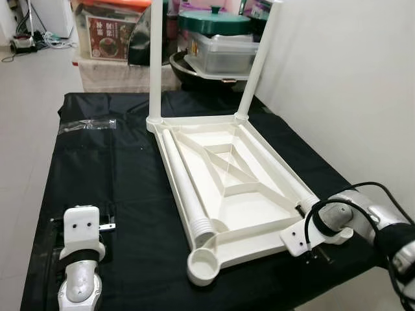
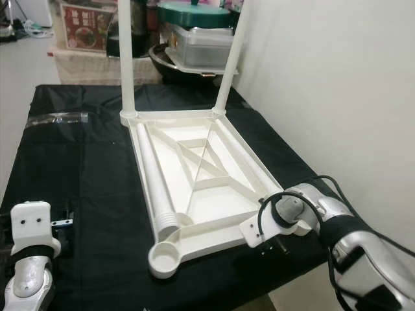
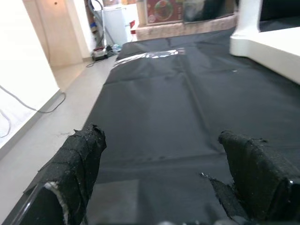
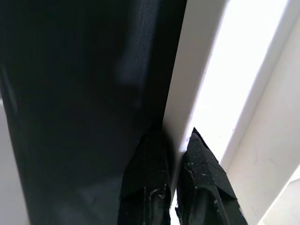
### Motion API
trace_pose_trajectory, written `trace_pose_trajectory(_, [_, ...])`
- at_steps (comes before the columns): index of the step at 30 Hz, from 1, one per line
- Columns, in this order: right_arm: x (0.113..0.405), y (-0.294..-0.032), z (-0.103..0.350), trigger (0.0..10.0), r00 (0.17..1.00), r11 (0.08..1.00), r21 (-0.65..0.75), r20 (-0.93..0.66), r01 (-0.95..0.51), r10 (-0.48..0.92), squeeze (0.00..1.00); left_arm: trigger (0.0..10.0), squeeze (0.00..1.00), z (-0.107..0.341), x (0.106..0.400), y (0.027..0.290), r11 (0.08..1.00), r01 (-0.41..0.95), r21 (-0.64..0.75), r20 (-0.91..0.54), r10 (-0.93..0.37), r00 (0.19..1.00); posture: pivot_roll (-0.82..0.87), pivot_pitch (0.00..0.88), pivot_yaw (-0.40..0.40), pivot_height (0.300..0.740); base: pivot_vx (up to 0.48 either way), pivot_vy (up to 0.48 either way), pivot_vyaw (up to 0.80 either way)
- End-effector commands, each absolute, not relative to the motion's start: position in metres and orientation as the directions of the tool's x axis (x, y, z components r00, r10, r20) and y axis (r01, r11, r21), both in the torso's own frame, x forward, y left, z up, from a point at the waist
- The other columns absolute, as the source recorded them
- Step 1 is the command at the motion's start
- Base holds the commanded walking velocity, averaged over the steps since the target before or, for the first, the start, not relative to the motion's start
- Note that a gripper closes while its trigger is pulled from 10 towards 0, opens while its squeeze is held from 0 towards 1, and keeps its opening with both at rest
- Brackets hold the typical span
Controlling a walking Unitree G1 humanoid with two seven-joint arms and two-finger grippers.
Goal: Building children table
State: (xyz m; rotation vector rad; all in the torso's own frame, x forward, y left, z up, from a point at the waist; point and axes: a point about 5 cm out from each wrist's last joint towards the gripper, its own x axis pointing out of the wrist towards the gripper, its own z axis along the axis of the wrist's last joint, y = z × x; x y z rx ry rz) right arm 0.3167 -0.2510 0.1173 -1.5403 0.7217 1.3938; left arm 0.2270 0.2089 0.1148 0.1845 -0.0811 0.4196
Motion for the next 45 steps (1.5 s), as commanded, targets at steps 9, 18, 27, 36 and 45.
trace_pose_trajectory(9, [0.303,-0.242,0.096,10.0,0.087,-0.361,-0.189,-0.956,-0.913,0.281,0.19,10.0,0.00,0.106,0.227,0.203,0.902,-0.402,0.156,0.078,0.395,0.915,0.04,0.000,-0.125,0.740,0.000,0.000,0.00])
trace_pose_trajectory(18, [0.301,-0.207,0.081,10.0,0.067,-0.301,-0.226,-0.887,-0.927,0.457,0.84,10.0,0.00,0.104,0.227,0.202,0.908,-0.390,0.155,0.064,0.385,0.921,0.03,0.000,-0.122,0.740,0.000,0.000,0.00])
trace_pose_trajectory(27, [0.305,-0.159,0.084,10.0,0.088,-0.171,-0.288,-0.706,-0.942,0.703,1.00,10.0,0.00,0.103,0.227,0.203,0.905,-0.395,0.156,0.061,0.390,0.919,0.04,0.000,-0.125,0.740,0.000,0.000,0.00])
trace_pose_trajectory(36, [0.300,-0.131,0.082,10.0,0.088,-0.130,-0.303,-0.610,-0.944,0.787,0.94,10.0,0.00,0.104,0.227,0.204,0.904,-0.396,0.159,0.065,0.391,0.918,0.05,0.000,-0.122,0.740,0.000,0.000,0.00])
trace_pose_trajectory(45, [0.326,-0.124,0.155,10.0,0.166,0.102,-0.230,-0.282,-0.968,0.945,0.00,10.0,0.00,0.107,0.227,0.206,0.904,-0.403,0.141,0.088,0.394,0.915,0.04,0.000,-0.117,0.740,0.000,0.000,0.00])
